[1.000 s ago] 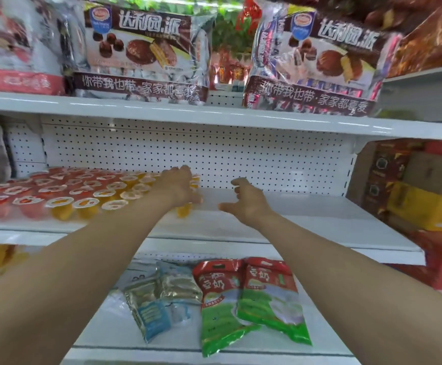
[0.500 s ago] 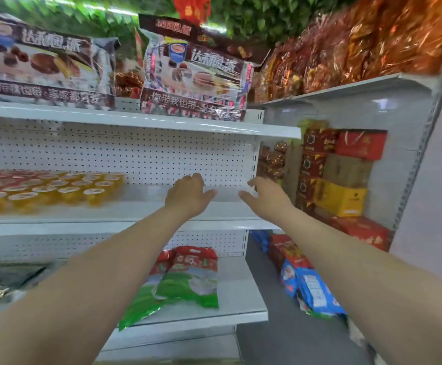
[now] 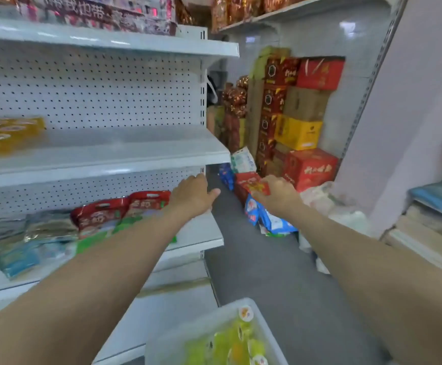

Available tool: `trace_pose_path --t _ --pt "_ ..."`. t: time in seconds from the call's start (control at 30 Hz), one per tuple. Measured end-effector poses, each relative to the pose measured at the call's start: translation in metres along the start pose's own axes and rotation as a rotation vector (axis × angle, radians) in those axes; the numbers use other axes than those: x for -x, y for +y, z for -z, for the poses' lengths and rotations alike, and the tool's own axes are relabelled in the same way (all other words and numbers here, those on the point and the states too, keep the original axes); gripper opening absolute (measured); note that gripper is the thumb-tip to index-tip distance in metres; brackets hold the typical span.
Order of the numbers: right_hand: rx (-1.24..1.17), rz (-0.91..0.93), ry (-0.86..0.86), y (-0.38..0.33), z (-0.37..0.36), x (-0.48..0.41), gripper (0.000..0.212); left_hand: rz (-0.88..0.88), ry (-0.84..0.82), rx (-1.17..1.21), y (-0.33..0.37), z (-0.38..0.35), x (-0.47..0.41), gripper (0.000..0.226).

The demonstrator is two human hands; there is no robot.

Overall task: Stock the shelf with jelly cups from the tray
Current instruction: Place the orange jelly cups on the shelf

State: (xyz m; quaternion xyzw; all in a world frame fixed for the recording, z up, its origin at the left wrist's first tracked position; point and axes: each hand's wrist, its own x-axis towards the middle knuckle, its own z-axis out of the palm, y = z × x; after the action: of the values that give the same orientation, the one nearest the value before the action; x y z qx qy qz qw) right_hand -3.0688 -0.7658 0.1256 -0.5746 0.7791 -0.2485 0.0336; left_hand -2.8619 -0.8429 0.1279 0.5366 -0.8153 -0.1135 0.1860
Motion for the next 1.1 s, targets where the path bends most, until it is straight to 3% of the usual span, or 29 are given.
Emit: trace_pose_path --t 0.17,0.5,0.77,0.9,1.1 --pt "-0.011 -0.146 -0.148 0.047 -0.057 0.028 0.057 0.023 -0.181 0.040 -0.011 -0.087 0.012 0.051" --pt "0.008 -0.418 -0.473 0.122 -0.202 0.100 0.054 0.037 -0.579 0.068 -0.072 -0.254 0.061 0.046" --pt "-0.119 -0.703 -0.676 0.174 -0.306 0.178 0.051 0.050 -0.862 0.107 -0.112 -0.372 0.106 0.043" --pt "-0.119 -0.806 -0.749 0.200 -0.349 0.209 0.050 0.049 -0.957 0.174 -0.121 -0.425 0.122 0.042" --pt "-0.051 -0.898 -0.820 0.229 -0.389 0.230 0.070 0.046 -1.026 0.253 -0.124 -0.481 0.132 0.049"
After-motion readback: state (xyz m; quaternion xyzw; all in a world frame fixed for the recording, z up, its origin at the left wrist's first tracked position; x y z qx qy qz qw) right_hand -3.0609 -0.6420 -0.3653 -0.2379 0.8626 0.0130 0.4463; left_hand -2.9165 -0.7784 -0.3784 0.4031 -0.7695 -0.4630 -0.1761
